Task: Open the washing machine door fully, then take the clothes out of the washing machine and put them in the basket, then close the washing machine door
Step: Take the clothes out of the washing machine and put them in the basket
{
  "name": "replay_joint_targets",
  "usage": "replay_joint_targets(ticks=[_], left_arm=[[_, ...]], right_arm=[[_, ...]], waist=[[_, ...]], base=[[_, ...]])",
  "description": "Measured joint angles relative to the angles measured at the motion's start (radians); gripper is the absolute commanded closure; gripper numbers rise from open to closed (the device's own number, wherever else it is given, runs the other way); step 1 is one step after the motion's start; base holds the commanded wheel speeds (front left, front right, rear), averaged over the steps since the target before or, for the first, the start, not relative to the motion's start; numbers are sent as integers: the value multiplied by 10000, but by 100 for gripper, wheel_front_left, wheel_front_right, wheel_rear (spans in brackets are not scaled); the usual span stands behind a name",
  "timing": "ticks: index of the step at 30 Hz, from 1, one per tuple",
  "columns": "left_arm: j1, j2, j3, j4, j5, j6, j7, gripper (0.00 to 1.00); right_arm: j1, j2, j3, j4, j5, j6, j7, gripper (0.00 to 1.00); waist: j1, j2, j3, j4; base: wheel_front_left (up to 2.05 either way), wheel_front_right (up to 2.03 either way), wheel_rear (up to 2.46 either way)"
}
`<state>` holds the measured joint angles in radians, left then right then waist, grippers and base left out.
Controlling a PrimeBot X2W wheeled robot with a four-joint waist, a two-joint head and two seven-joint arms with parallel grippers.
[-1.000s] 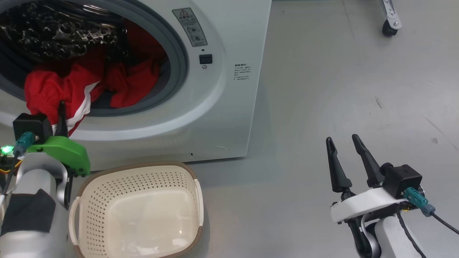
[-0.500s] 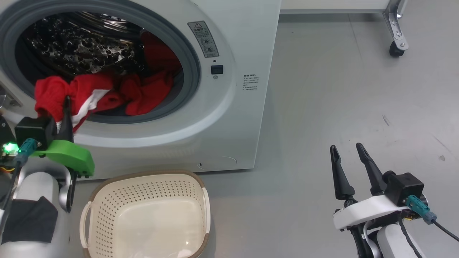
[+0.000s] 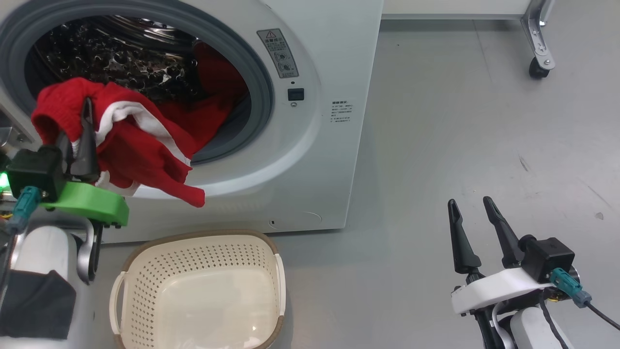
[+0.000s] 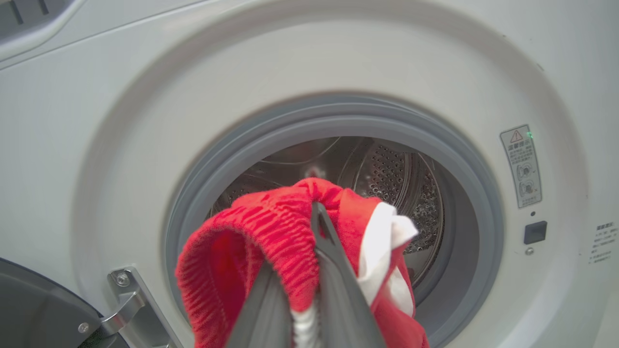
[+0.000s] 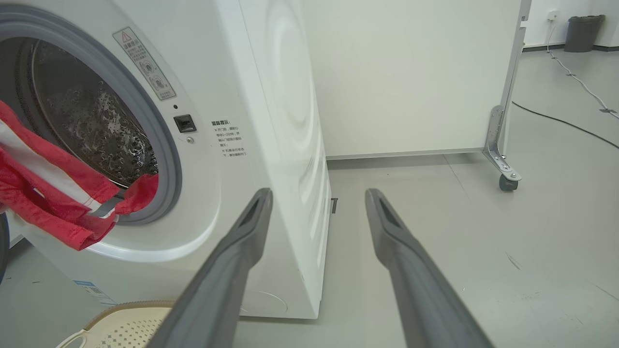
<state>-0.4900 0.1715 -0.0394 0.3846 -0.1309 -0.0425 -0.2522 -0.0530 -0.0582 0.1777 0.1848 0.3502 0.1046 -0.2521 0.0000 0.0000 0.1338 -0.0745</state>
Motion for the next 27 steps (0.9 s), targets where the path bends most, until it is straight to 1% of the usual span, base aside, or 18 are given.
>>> replay_joint_targets(ticks=[1,5,11,21,27], left_arm=[[115,-6,-23,2,0,-65,0,100],[573,-2,-119,50,0,-82,0,100],[1036,-6,-236,196,0,-163,8,100],[1509,-6,-512,575,-2,-290,696,100],[1779,-2,-853,945,130,-332,1185,100]], right_arm=[[0,4,0,-6,0,2,0,0],[0,6,40,-23,-25,75,0,0],[0,19,88,-96,-27,75,0,0],[-39,29,272,-209,-113,81,0,0],[-224,44,389,-303,-198,84,0,0]], waist=[[0,0,5,0],[0,0,55,-23],[0,0,268,-127],[0,0,841,-346],[0,0,1323,-527]], base=[[0,0,0],[0,0,0],[0,0,0],[0,0,0],[0,0,0]])
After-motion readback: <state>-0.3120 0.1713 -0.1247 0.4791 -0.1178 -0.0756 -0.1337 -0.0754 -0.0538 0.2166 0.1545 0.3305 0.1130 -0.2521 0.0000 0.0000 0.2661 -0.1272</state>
